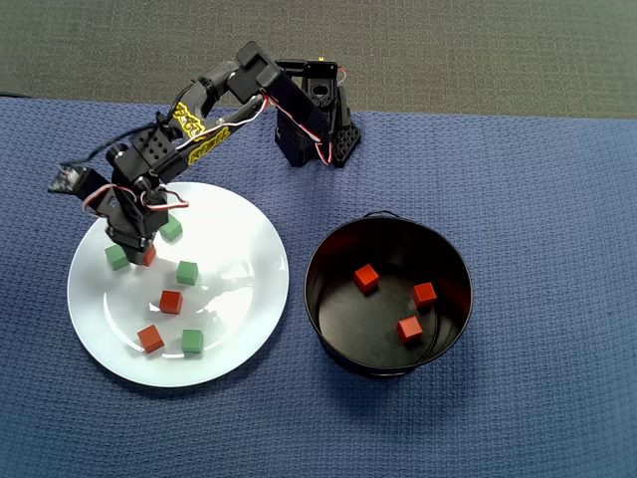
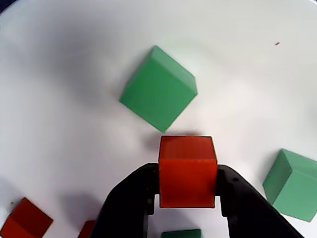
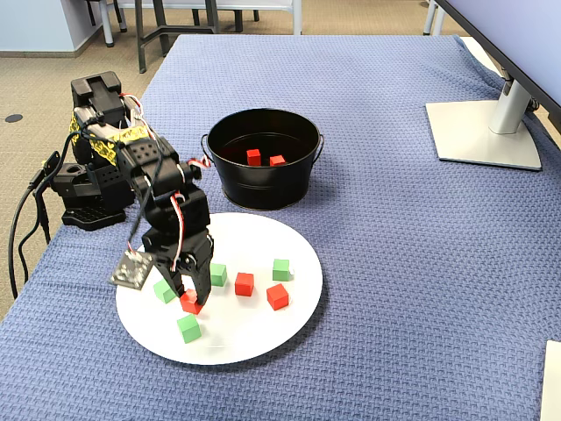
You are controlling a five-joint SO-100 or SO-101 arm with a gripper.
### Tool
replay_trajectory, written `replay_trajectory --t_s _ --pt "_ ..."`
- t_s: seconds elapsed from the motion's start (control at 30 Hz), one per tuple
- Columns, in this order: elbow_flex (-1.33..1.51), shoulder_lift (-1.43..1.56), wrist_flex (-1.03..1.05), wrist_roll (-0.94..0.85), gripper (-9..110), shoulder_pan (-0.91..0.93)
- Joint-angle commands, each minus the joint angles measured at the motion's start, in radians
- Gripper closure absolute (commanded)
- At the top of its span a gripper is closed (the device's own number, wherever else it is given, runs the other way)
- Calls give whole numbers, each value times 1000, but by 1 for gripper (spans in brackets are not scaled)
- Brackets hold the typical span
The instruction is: Pick up the red cubes from the white plate and place them in the black recipient
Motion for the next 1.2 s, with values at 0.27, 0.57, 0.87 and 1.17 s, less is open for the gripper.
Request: replay_trajectory --t_s 0.27,0.57,0.87,1.17 --pt "-2 500 169 156 101 -199" --pt "149 793 137 354 102 -689" --pt "374 828 -28 505 102 -1167" --pt "144 741 147 428 68 -1086"
